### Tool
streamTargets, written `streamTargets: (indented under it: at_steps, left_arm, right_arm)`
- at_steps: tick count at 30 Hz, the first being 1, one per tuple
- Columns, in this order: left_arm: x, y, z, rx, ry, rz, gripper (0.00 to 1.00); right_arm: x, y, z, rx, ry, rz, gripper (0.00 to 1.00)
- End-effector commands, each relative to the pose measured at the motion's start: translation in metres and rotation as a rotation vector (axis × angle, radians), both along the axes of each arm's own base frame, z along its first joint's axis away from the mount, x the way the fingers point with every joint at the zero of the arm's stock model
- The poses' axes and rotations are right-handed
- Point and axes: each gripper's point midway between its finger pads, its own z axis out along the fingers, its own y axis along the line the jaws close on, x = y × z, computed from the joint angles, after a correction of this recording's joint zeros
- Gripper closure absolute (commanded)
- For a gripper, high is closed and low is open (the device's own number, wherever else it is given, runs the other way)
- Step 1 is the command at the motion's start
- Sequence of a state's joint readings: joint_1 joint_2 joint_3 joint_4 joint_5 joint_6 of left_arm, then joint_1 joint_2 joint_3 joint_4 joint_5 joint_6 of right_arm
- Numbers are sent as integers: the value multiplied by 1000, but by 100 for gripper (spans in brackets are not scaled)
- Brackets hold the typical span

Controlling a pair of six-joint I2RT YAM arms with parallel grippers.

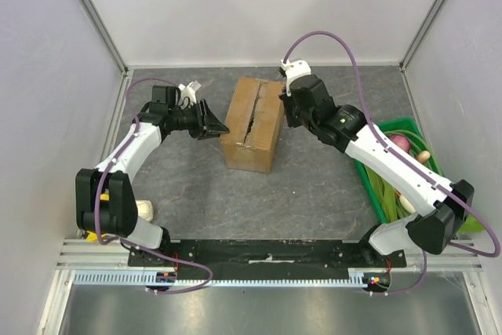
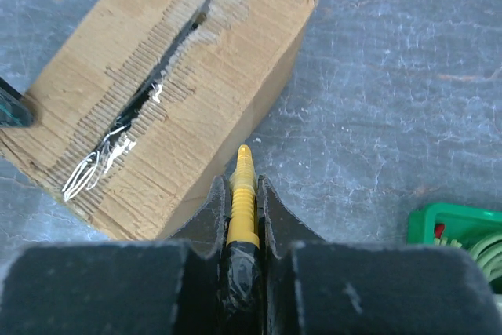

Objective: Unpack the express box

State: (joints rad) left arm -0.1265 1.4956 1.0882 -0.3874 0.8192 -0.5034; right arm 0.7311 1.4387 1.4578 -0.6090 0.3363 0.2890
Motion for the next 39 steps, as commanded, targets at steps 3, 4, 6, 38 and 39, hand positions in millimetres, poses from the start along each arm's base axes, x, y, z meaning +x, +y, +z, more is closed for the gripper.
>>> streamTargets:
  at_steps: [3,4,6,38,39]
  left_arm:
    - [-6,-5,11,-23,-107,-86,65]
    - [-7,-6,10,-25,-99,-89,67]
    - [-6,-6,6,-28,-81,-94,77]
    - [63,9,31,151,-195,-57,40]
    - [57,10,31,144,-187,-44,40]
  right_arm:
    - [5,10,43,77,-115,53,100]
    - [5,13,43,84,-115,60,100]
    - [5,16,41,86,-115,73,100]
    - [-18,136,29,187,-380,524,100]
    - [-17,136,27,177,-385,525,100]
